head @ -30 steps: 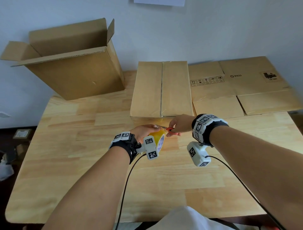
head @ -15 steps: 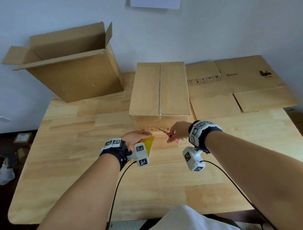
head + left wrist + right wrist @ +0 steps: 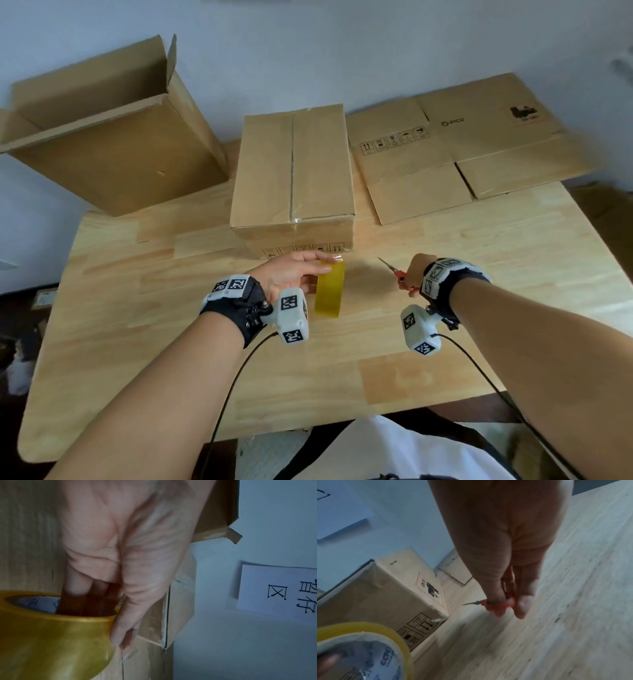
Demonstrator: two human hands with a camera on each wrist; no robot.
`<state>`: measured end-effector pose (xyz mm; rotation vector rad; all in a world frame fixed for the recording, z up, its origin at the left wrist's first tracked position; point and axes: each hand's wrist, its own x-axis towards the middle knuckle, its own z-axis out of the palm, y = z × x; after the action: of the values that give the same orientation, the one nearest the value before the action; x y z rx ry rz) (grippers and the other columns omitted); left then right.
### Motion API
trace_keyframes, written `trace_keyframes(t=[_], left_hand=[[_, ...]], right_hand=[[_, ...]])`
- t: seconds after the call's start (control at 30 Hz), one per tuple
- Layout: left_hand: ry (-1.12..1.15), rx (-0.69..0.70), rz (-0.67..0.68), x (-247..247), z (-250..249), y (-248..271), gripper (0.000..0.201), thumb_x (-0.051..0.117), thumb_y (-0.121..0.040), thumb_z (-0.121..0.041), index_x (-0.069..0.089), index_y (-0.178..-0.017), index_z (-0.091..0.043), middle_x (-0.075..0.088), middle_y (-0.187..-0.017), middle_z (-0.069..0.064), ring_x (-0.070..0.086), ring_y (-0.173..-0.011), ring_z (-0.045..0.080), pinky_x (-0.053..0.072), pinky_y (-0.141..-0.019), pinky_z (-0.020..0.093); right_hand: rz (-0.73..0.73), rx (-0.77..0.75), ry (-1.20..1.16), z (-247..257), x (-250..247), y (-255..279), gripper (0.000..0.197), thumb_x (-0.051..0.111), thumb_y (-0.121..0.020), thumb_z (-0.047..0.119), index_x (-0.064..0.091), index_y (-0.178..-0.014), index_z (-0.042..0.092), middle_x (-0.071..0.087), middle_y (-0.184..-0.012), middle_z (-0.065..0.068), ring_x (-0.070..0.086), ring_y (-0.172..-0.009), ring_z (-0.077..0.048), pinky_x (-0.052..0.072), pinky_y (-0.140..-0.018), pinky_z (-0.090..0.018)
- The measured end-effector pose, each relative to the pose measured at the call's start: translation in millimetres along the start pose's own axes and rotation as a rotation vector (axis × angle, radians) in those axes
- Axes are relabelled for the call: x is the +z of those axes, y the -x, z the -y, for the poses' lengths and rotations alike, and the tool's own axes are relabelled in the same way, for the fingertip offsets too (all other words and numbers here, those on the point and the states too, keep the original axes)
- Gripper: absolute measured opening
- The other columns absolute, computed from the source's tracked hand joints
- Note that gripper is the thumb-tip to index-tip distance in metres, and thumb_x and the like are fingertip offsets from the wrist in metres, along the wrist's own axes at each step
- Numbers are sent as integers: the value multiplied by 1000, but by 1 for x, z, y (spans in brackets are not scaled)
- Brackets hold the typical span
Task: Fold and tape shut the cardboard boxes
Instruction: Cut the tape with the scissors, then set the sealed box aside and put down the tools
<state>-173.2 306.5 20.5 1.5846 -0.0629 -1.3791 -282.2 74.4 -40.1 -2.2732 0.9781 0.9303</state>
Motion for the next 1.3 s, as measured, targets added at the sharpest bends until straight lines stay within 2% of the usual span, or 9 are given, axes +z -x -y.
trace_keyframes(t=[0.13,0.2,0.27,0.53,0.67,0.8,1.03,1.2,1.3], left_hand=[[5,14,0,27,-12,-9,17,61,-89,-5,69,-99,-16,69,-102,7,64,-93,21,48,-94,39],[17,21,-13,42,-18,-13,18,60,-89,-4,68,-100,-15,68,-102,8,63,-92,20,51,-89,35],[35,35,-35,57,-26,-17,18,58,-90,-2,66,-101,-13,68,-100,8,65,-89,19,55,-81,30],[174,145,-131,117,-54,-45,18,57,-91,0,65,-103,-10,70,-90,8,69,-76,17,58,-70,30],[227,207,-183,144,-65,-56,16,55,-92,1,63,-101,-10,68,-88,11,67,-73,17,59,-67,29],[213,229,-169,161,-76,-62,17,54,-92,1,64,-99,-11,68,-89,11,68,-75,18,59,-69,29],[42,179,-104,186,-96,-68,29,49,-96,-2,59,-121,-13,64,-114,14,64,-90,21,55,-80,29],[-208,112,-155,182,-104,-72,61,53,-95,-6,29,-148,-23,37,-147,12,62,-106,25,54,-84,29],[-213,109,-245,167,-108,-74,53,51,-96,-7,35,-145,-18,40,-146,10,63,-102,22,53,-84,28]], right_hand=[[76,-70,1,-18,-5,-1,14,69,-65,19,68,-78,13,69,-77,-9,70,-79,-25,53,-78,-35],[25,-115,-123,-26,-13,4,36,68,-77,13,66,-112,7,68,-106,-13,67,-92,-25,54,-82,-31],[-29,-161,-256,-32,-26,9,33,59,-88,9,60,-120,2,62,-115,-12,67,-93,-11,48,-69,-16],[29,-420,-869,-25,-83,33,18,60,-92,25,66,-104,13,66,-101,-2,67,-80,-14,56,-80,-25],[46,-460,-991,-36,-94,39,5,66,-87,10,63,-90,10,65,-93,-8,64,-91,-21,52,-91,-31],[27,-457,-1030,-50,-105,40,11,61,-87,-2,59,-96,3,57,-86,-5,60,-82,-18,53,-85,-29],[-213,-403,-932,-73,-115,25,17,65,-86,6,57,-73,14,60,-79,-4,62,-87,-26,54,-88,-40],[-402,-374,-476,-102,-114,16,12,57,-89,8,64,-97,3,61,-100,-10,56,-103,-27,44,-83,-32],[-401,-274,-284,-120,-110,11,19,50,-92,7,63,-105,1,56,-108,-11,52,-109,-29,40,-83,-27]])
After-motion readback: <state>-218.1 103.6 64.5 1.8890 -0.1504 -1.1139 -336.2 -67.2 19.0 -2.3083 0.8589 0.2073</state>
